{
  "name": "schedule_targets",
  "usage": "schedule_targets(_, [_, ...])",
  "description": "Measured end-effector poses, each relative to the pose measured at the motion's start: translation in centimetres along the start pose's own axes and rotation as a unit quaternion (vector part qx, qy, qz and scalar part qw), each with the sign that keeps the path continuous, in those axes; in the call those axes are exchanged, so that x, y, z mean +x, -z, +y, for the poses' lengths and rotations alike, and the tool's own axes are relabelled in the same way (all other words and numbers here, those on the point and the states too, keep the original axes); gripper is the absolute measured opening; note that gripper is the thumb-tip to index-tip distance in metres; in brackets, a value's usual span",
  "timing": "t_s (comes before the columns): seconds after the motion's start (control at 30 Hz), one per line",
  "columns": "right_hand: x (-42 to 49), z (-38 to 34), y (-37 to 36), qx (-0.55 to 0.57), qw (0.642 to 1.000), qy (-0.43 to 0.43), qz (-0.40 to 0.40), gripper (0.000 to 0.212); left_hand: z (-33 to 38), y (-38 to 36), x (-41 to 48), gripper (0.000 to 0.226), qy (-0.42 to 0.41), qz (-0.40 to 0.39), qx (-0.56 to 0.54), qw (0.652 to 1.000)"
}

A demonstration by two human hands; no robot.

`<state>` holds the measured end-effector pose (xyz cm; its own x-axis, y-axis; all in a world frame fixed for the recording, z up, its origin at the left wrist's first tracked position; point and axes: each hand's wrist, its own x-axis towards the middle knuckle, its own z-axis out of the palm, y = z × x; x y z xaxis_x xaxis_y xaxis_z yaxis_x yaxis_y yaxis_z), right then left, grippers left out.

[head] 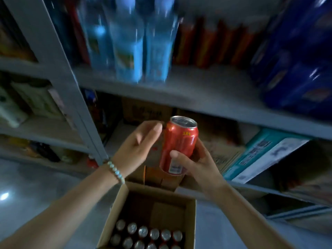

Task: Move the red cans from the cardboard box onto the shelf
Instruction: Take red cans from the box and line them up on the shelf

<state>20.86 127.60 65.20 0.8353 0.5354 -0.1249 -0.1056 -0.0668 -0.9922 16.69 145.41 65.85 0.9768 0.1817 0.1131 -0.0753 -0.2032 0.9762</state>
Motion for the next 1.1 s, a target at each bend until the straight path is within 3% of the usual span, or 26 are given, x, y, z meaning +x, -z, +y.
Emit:
schedule_targets(0.1, [-0.9,-9.2,1.3,0.027,0.999,0.021,0.028,0.06,7.5,-1.6,0.0,0.058,-0.041,-0.025,-0.068,0.997])
schedule_targets(0.23, [-1.6,-17.8,2.8,0.038,0.996,0.05,0.07,0.062,15.1,-3.7,2.1,0.085,-0.098,0.015,0.014,0.995])
schedule_targets(0.3, [-2.0,-20.8,3.9,0.018,0.994,0.066,0.084,0.068,17.8,-4.1,3.3,0.086,-0.115,0.029,0.018,0.993])
schedule_targets(0.37, [-1.8,-23.2,5.7,0.007,0.995,0.068,0.075,0.075,19.9,-4.1,4.4,0.078,-0.098,0.002,-0.061,0.993])
schedule_targets(0.47, [-1.0,-26.1,8.5,0.02,0.999,0.047,-0.006,0.076,22.2,-3.7,5.7,0.057,-0.072,-0.071,-0.205,0.973])
schedule_targets(0.57, [0.4,-27.5,10.2,0.035,0.998,0.046,-0.03,0.082,23.6,-3.9,6.9,0.036,-0.031,-0.115,-0.268,0.956])
schedule_targets(0.63, [1.3,-27.6,10.5,0.024,0.997,0.066,0.009,0.083,23.7,-4.4,8.2,0.042,-0.037,-0.098,-0.216,0.971])
schedule_targets(0.73, [2.7,-26.8,10.4,0.005,0.993,0.098,0.062,0.083,23.1,-5.6,10.6,0.062,-0.073,-0.019,-0.046,0.996])
schedule_targets(0.83, [4.1,-26.0,11.6,-0.05,0.991,0.099,0.08,0.086,21.6,-6.3,12.4,0.059,-0.061,-0.025,-0.066,0.996])
schedule_targets(0.97, [7.0,-23.8,14.1,-0.132,0.987,0.069,0.065,0.075,18.2,-7.0,15.5,0.053,-0.075,-0.062,-0.049,0.994])
schedule_targets(1.03, [9.0,-21.5,14.4,-0.138,0.981,0.065,0.117,0.074,16.3,-7.2,17.5,0.047,-0.076,-0.023,0.023,0.997])
schedule_targets(1.1, [11.2,-19.2,14.6,-0.121,0.976,0.055,0.174,0.076,14.6,-6.9,19.6,0.061,-0.079,0.018,0.159,0.984])
